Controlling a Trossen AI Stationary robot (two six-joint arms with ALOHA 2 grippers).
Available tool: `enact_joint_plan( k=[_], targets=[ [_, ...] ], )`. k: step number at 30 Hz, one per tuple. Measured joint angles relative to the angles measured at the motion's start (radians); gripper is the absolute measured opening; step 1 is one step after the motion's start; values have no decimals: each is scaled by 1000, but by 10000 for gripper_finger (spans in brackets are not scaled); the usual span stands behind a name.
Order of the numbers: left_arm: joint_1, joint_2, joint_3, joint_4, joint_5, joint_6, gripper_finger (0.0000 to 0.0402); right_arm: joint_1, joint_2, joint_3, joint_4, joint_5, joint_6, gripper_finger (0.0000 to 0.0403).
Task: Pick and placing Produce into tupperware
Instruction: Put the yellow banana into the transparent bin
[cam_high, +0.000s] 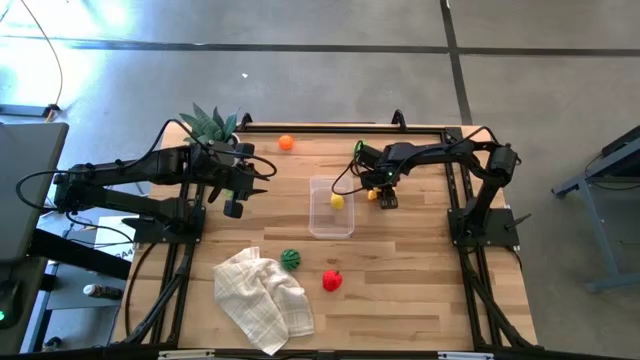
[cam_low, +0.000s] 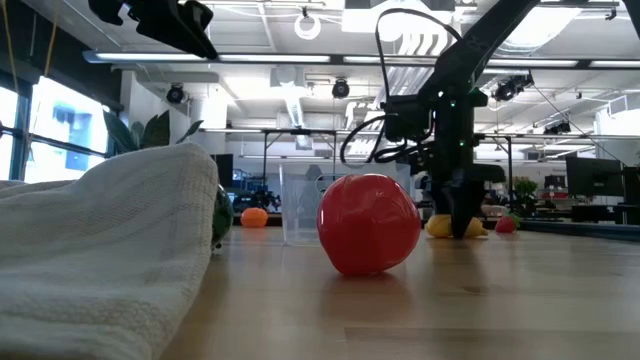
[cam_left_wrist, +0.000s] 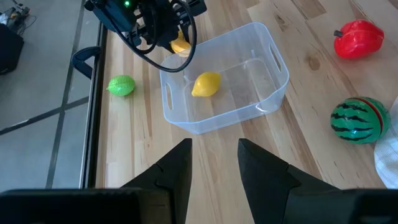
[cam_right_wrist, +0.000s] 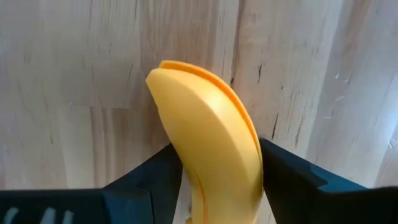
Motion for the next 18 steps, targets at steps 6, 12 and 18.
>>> enact_joint_plan(
  k=[6,12,18],
  targets=[
    [0,0,0,0,0,0,117,0,0,0,4,-2,18,162],
    [0,0,0,0,0,0,117,0,-4,0,4,-3,60,143],
    [0,0,0,0,0,0,117,4,-54,-2,17,-34,97,140]
  ],
)
